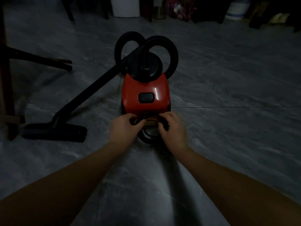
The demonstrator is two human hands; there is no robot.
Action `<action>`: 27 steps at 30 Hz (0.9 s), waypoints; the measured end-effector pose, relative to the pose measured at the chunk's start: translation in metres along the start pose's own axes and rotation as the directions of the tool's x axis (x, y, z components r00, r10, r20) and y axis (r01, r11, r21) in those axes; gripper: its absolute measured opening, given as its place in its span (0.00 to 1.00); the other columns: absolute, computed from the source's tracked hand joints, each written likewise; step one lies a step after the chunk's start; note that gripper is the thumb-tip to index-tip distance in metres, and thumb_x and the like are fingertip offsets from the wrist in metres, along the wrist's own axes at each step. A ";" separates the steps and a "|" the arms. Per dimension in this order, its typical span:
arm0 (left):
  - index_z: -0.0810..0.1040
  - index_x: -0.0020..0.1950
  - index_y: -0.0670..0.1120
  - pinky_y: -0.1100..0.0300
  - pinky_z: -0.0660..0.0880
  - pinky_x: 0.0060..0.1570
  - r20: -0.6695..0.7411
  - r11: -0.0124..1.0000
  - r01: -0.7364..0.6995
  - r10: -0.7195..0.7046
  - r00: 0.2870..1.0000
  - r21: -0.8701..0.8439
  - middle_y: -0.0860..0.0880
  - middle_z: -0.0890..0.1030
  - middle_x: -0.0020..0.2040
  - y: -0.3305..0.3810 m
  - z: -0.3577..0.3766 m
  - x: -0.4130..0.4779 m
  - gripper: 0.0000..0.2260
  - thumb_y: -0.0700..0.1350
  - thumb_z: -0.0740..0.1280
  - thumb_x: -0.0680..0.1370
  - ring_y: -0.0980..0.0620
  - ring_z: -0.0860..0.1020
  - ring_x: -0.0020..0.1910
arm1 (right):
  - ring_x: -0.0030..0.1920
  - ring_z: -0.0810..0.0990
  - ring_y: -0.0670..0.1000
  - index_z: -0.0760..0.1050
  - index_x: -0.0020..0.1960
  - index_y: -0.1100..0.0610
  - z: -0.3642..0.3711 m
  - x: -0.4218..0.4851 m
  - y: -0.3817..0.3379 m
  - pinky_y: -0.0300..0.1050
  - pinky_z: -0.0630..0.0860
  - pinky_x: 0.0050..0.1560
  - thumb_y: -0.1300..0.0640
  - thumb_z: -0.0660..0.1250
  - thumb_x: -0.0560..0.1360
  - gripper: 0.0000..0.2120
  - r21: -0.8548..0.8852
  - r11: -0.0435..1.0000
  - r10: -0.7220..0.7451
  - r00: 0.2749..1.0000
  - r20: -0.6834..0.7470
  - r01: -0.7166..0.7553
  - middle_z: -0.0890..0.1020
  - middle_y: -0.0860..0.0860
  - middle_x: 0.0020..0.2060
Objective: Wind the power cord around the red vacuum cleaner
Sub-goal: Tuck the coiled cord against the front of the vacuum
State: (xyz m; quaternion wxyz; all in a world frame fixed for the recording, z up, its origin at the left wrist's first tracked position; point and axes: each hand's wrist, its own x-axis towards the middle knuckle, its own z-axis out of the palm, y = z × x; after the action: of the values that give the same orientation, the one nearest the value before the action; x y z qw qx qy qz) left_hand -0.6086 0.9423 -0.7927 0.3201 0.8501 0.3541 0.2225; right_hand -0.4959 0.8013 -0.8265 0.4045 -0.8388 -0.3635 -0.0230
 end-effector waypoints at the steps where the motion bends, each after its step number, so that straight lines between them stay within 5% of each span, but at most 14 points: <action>1: 0.84 0.55 0.44 0.60 0.77 0.51 0.009 1.000 0.002 -0.002 1.000 0.001 0.48 0.86 0.49 0.000 0.000 0.001 0.17 0.54 0.75 0.72 0.52 0.83 0.49 | 0.59 0.77 0.47 0.78 0.64 0.57 0.001 -0.003 0.001 0.36 0.72 0.61 0.60 0.68 0.76 0.17 -0.013 1.000 -0.012 1.000 0.002 0.012 0.79 0.49 0.58; 4: 0.84 0.55 0.44 0.60 0.78 0.51 0.012 1.000 0.011 -0.011 1.000 -0.027 0.49 0.86 0.49 -0.001 -0.001 0.003 0.18 0.55 0.75 0.72 0.53 0.83 0.48 | 0.63 0.74 0.46 0.76 0.68 0.56 0.005 -0.010 0.000 0.30 0.64 0.63 0.59 0.67 0.77 0.20 -0.029 1.000 0.002 1.000 0.015 -0.001 0.78 0.49 0.62; 21: 0.82 0.61 0.44 0.53 0.79 0.56 0.122 0.992 -0.120 0.115 0.986 0.034 0.44 0.84 0.56 -0.011 -0.010 -0.006 0.17 0.54 0.67 0.78 0.47 0.82 0.53 | 0.71 0.66 0.47 0.64 0.77 0.55 -0.003 -0.016 -0.006 0.38 0.64 0.69 0.52 0.65 0.78 0.29 -0.098 0.994 -0.026 0.981 0.193 0.045 0.69 0.49 0.72; 27: 0.80 0.62 0.46 0.55 0.78 0.55 0.140 0.991 -0.124 0.115 0.983 0.054 0.47 0.84 0.56 -0.016 -0.011 -0.005 0.18 0.55 0.70 0.76 0.49 0.81 0.54 | 0.67 0.72 0.47 0.69 0.74 0.55 -0.010 -0.009 0.000 0.40 0.70 0.67 0.56 0.64 0.78 0.24 -0.029 0.999 -0.011 0.984 0.180 0.017 0.74 0.49 0.67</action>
State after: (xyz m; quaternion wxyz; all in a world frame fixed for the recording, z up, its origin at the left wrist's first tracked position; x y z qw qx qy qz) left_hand -0.6256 0.9508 -0.7971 0.3029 0.8927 0.2863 0.1713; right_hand -0.4999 0.7891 -0.8224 0.3569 -0.8410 -0.4042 0.0444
